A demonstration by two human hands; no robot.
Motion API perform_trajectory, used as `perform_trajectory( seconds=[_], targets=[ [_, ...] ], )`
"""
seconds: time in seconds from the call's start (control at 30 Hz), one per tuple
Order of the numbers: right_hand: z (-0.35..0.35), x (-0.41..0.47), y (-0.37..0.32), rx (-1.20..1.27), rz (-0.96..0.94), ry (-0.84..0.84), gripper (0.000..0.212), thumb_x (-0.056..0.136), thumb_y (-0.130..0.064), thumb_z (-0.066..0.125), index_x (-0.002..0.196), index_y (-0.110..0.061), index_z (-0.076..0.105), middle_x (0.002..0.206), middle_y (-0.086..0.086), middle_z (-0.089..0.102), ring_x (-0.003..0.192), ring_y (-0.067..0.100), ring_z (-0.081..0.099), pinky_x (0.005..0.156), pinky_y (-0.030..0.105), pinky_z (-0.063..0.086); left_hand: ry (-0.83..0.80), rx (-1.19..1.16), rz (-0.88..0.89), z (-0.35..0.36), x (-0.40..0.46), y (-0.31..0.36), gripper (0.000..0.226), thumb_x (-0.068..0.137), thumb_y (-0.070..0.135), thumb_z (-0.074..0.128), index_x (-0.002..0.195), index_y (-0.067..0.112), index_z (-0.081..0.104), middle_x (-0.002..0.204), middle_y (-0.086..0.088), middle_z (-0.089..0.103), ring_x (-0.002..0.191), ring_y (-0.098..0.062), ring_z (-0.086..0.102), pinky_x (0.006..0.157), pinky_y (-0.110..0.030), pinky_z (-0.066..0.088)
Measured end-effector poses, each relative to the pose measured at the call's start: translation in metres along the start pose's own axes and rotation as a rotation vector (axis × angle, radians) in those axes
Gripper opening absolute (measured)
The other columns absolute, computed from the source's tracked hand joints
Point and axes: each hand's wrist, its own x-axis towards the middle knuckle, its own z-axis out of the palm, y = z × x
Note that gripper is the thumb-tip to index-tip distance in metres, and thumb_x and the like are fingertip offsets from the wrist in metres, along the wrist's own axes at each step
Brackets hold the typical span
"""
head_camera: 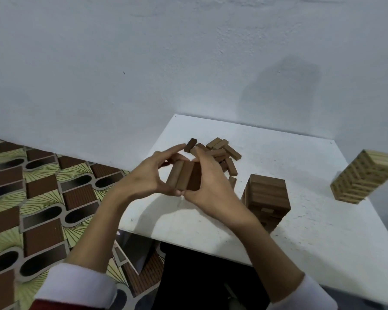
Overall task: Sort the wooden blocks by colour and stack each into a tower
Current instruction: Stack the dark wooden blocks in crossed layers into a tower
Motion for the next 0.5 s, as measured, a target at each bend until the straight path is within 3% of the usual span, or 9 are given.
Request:
perform_trajectory(
  seconds=[0.07,0.13,0.2,0.27,0.3,0.4,0.5],
  targets=[
    [-0.021,-0.007,-0.005,0.015,-0.020,0.019,0.091,0.068,-0.017,0.076,0.144,-0.014,0.027,0.137,0.002,0.042,0.129,0.019,0.037,0.102,0.038,0.039,0.014,-0.033,0.041,0.004,0.000,0.016,0.097,0.055,0.017,0.081,0.140,0.036,0.037,0.124,0.020,0.057,0.125,0.002,0.044,0.108,-0.015,0.028],
    [-0.044,-0.016,-0.004,0.017,-0.039,0.042,0.080,0.064,-0.019,0.077,0.134,-0.016,0.038,0.120,-0.003,0.051,0.112,0.017,0.046,0.090,0.035,0.045,0.012,-0.047,0.082,0.015,0.004,0.031,0.098,0.056,0.017,0.083,0.141,0.031,0.037,0.129,0.015,0.055,0.126,0.001,0.043,0.109,-0.018,0.029],
    [-0.068,-0.028,0.001,-0.017,0.004,0.056,0.075,0.066,-0.019,0.078,0.130,-0.033,0.041,0.106,-0.014,0.046,0.105,0.015,0.043,0.087,0.030,0.042,-0.007,-0.067,0.114,0.032,0.012,0.042,0.097,0.059,0.013,0.086,0.140,0.032,0.037,0.130,0.012,0.053,0.123,0.004,0.045,0.104,-0.013,0.034],
    [-0.086,-0.040,0.010,-0.020,0.046,0.058,0.072,0.068,-0.016,0.078,0.112,-0.056,0.039,0.097,-0.024,0.037,0.110,0.012,0.040,0.087,0.023,0.041,-0.044,-0.069,0.124,0.050,0.021,0.050,0.097,0.062,0.009,0.086,0.141,0.031,0.035,0.130,0.012,0.052,0.120,0.007,0.046,0.099,-0.008,0.035],
    [-0.093,-0.045,0.016,-0.016,0.048,0.059,0.072,0.068,-0.014,0.078,0.105,-0.059,0.036,0.098,-0.025,0.037,0.114,0.010,0.037,0.085,0.015,0.041,-0.064,-0.055,0.128,0.058,0.024,0.052,0.098,0.063,0.010,0.086,0.144,0.029,0.032,0.130,0.011,0.051,0.121,0.006,0.045,0.099,-0.008,0.034],
    [-0.109,-0.059,0.037,-0.022,0.083,0.065,0.082,0.067,-0.010,0.079,0.128,-0.044,0.036,0.109,-0.022,0.045,0.119,0.004,0.030,0.079,-0.005,0.032,-0.107,0.002,0.141,0.084,0.036,0.058,0.100,0.065,0.017,0.086,0.146,0.029,0.028,0.129,0.009,0.048,0.121,0.002,0.044,0.096,-0.008,0.034],
    [-0.124,-0.068,0.056,-0.067,0.096,0.048,0.088,0.069,-0.013,0.080,0.140,-0.030,0.031,0.120,-0.018,0.048,0.116,-0.005,0.028,0.081,-0.009,0.022,-0.127,0.063,0.173,0.103,0.044,0.065,0.101,0.065,0.025,0.086,0.145,0.033,0.025,0.127,0.009,0.047,0.122,-0.001,0.039,0.092,-0.012,0.035]
  ],
)
